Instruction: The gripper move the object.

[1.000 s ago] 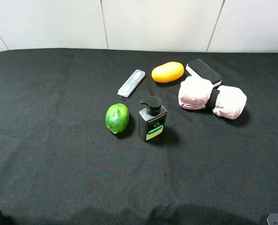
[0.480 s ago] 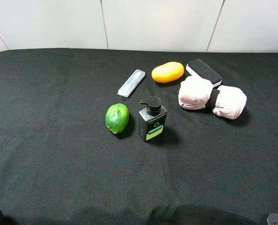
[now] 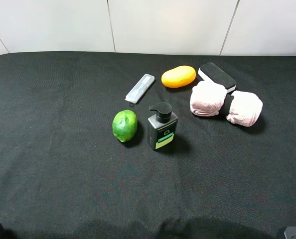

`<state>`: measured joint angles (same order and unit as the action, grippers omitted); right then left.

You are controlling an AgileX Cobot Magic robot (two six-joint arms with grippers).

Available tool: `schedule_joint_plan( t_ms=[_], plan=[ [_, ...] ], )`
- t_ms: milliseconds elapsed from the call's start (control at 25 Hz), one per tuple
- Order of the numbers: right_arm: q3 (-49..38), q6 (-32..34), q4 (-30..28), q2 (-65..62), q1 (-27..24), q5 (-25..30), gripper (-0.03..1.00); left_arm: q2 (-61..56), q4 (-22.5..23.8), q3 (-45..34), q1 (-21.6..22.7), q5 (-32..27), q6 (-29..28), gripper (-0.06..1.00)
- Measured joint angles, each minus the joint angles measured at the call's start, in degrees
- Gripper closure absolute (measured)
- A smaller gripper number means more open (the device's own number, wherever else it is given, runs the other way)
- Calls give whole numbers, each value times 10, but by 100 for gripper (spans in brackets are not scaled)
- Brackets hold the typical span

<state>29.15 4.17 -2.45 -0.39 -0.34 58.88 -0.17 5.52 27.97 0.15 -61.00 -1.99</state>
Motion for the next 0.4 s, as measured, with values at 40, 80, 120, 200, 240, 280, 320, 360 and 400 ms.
schedule_joint_plan(
  t_ms=[40, 80, 120, 200, 240, 280, 320, 360, 400],
  plan=[
    [0, 0, 0, 0, 0, 0, 27, 0, 0, 0, 0, 0, 0, 15],
    [0, 0, 0, 0, 0, 0, 27, 0, 0, 0, 0, 0, 0, 15],
    [0, 0, 0, 0, 0, 0, 27, 0, 0, 0, 0, 0, 0, 15],
    [0, 0, 0, 0, 0, 0, 27, 0, 0, 0, 0, 0, 0, 15],
    [0, 0, 0, 0, 0, 0, 27, 0, 0, 0, 0, 0, 0, 15],
    [0, 0, 0, 0, 0, 0, 27, 0, 0, 0, 0, 0, 0, 15],
    [0, 0, 0, 0, 0, 0, 27, 0, 0, 0, 0, 0, 0, 15],
    [0, 0, 0, 0, 0, 0, 27, 0, 0, 0, 0, 0, 0, 15],
    [0, 0, 0, 0, 0, 0, 27, 0, 0, 0, 0, 0, 0, 15]
  ],
)
